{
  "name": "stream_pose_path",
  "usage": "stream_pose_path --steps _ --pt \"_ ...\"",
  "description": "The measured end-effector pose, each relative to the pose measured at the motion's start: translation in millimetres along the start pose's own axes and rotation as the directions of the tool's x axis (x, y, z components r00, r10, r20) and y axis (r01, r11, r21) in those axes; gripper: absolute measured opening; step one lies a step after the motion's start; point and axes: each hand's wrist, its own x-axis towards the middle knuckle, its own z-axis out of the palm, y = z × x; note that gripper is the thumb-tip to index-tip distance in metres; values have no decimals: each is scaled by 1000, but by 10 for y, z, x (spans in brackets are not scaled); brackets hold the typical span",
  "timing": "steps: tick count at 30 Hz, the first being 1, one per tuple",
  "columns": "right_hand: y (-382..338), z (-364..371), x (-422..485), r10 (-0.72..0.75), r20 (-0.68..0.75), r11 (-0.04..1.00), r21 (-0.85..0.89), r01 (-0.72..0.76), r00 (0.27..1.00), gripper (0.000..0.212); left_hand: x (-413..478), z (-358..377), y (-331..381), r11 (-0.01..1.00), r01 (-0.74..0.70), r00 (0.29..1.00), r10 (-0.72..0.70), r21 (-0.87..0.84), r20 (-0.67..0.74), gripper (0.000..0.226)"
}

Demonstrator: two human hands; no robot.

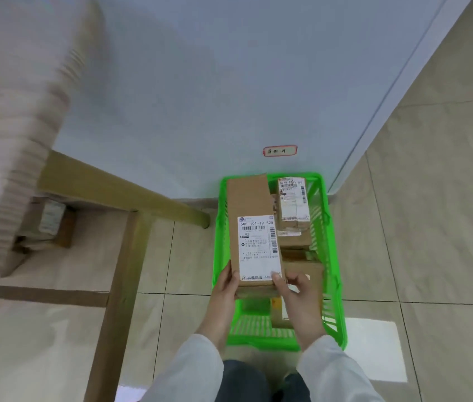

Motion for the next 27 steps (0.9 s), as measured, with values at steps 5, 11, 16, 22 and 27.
stream_pose_path --steps 5,11,16,22,27 --pt "381 171 441 12 25 999 -40 -11 1000 14 499 -88 -415 1000 3 999 -4 -13 -43 41" --pt "736 361 832 12 12 997 -70 -12 1000 18 978 -156 -656 999 -18 1000 19 40 -14 34" --pt "877 506 1118 12 -15 992 -123 -13 1000 18 1358 -174 -768 995 -48 998 53 92 -44 28" --pt "947 735 1331 -5 -120 967 -252 -26 993 31 1721 -167 -807 989 -26 996 38 149 -81 29" --pt "976 850 1414 9 -151 954 -294 -54 989 29 1806 -131 -879 972 -31 991 60 234 -116 39"
